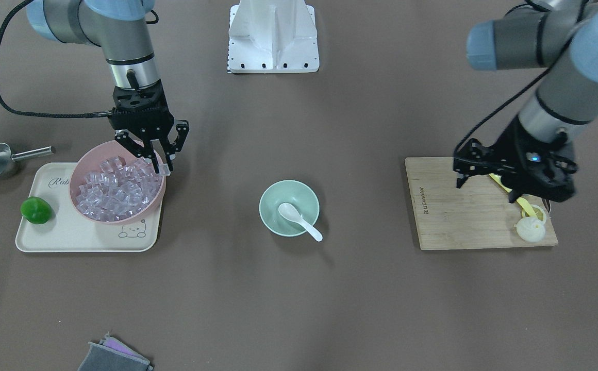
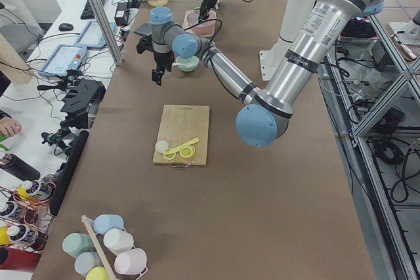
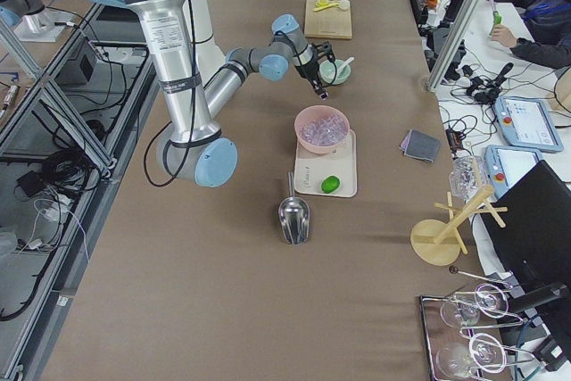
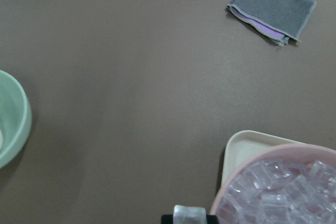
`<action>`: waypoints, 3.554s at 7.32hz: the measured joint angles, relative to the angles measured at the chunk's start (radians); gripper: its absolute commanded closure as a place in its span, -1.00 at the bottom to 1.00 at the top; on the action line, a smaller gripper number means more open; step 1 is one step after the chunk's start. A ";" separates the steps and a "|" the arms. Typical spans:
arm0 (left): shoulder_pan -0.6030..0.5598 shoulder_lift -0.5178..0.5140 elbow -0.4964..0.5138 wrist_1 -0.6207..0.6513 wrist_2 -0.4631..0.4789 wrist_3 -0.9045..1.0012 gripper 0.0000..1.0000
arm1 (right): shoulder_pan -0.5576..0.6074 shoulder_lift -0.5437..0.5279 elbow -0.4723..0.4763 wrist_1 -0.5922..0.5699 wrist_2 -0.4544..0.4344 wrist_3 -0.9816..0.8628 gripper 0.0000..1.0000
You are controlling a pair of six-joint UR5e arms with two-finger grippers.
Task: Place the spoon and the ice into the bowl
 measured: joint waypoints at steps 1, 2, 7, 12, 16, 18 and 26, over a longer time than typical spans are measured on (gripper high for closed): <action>-0.087 0.039 0.027 0.034 -0.055 0.154 -0.98 | -0.008 0.061 -0.023 -0.037 -0.002 0.017 1.00; -0.163 0.081 0.074 0.049 -0.112 0.282 -0.98 | -0.019 0.122 -0.062 -0.054 -0.004 0.038 1.00; -0.309 0.186 0.297 0.017 -0.166 0.419 -0.98 | -0.075 0.423 -0.402 -0.052 -0.075 0.254 1.00; -0.311 0.263 0.303 -0.105 -0.158 0.409 -0.98 | -0.130 0.547 -0.607 -0.051 -0.133 0.372 -0.98; -0.312 0.275 0.301 -0.101 -0.158 0.409 -0.98 | -0.108 0.553 -0.604 -0.023 -0.085 0.422 -0.98; -0.326 0.332 0.262 -0.062 -0.162 0.407 -0.98 | -0.030 0.545 -0.588 -0.005 0.087 0.432 -1.00; -0.399 0.620 -0.028 -0.030 -0.153 0.415 -0.98 | 0.406 -0.050 -0.097 -0.015 0.529 -0.157 -1.00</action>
